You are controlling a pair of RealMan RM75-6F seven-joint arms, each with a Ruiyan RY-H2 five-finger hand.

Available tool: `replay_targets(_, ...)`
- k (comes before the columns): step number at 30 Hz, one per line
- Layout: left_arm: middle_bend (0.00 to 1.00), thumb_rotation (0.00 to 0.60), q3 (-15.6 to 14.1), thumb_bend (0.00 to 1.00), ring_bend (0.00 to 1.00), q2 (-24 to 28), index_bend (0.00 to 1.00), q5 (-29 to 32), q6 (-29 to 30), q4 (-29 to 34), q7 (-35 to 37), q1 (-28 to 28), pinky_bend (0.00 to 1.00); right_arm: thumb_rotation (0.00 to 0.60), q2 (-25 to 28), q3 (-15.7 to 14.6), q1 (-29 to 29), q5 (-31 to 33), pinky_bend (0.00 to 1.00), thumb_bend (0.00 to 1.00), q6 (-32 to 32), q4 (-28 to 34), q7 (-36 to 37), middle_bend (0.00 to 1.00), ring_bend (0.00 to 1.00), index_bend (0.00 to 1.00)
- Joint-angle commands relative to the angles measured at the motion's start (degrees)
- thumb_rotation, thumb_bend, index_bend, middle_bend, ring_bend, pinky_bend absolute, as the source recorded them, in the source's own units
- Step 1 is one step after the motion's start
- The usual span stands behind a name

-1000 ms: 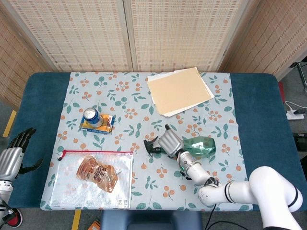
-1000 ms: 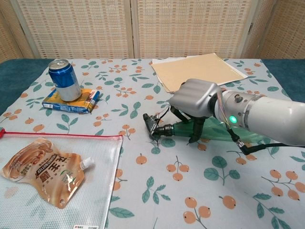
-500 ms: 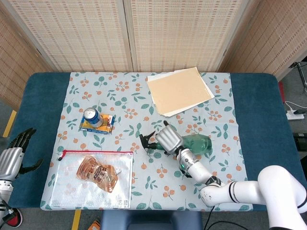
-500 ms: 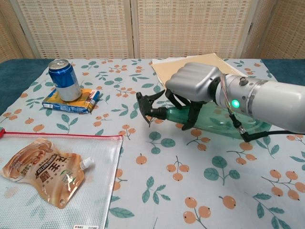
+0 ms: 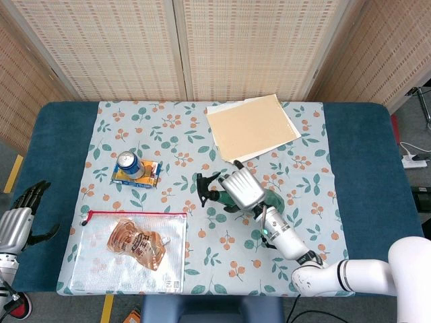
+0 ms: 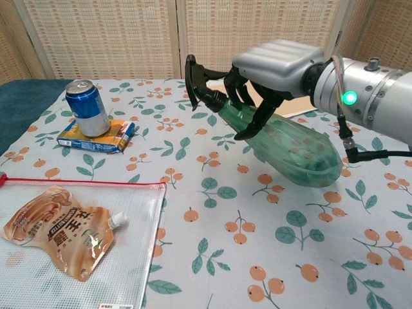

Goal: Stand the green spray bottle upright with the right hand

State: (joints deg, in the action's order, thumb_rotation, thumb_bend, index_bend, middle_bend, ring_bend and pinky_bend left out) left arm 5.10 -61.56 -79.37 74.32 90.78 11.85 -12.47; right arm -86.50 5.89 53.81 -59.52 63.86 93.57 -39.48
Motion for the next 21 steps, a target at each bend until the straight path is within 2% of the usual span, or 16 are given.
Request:
replay_targets(1,0.0,0.6,0.0,0.26,0.0,0.0,0.0,0.1,-0.2,0.0,-0.1,-0.1,0.13,0.6,0.7,0.1,-2.0,-2.9,0.26,0.1,1.5,-0.2,3.0,0.6,0.65,0.76)
replay_targets(13,0.0,0.6,0.0,0.26,0.0,0.0,0.0,0.7,-0.7,0.4,-0.9,-0.2,0.14,0.6,1.0,3.6,-6.5,-11.7,0.26,0.1,8.0,1.6,15.3,0.61,0.66,0.77)
replay_targets(16,0.0,0.6,0.0,0.26,0.0,0.0,0.0,0.8,-0.8,0.4,-1.0,-0.2,0.14,0.6,-1.6,3.5,-8.5,-17.6,0.27,0.1,11.8,-1.8,24.8,0.61,0.66,0.77)
replay_targets(21,0.0,0.6,0.0,0.26,0.0,0.0,0.0,1.0,-1.1,0.4,-1.2,-0.2,0.14,0.6,-8.9,2.9,-12.2,-24.9,0.26,0.1,19.6,-13.2,45.4,0.61,0.65,0.77)
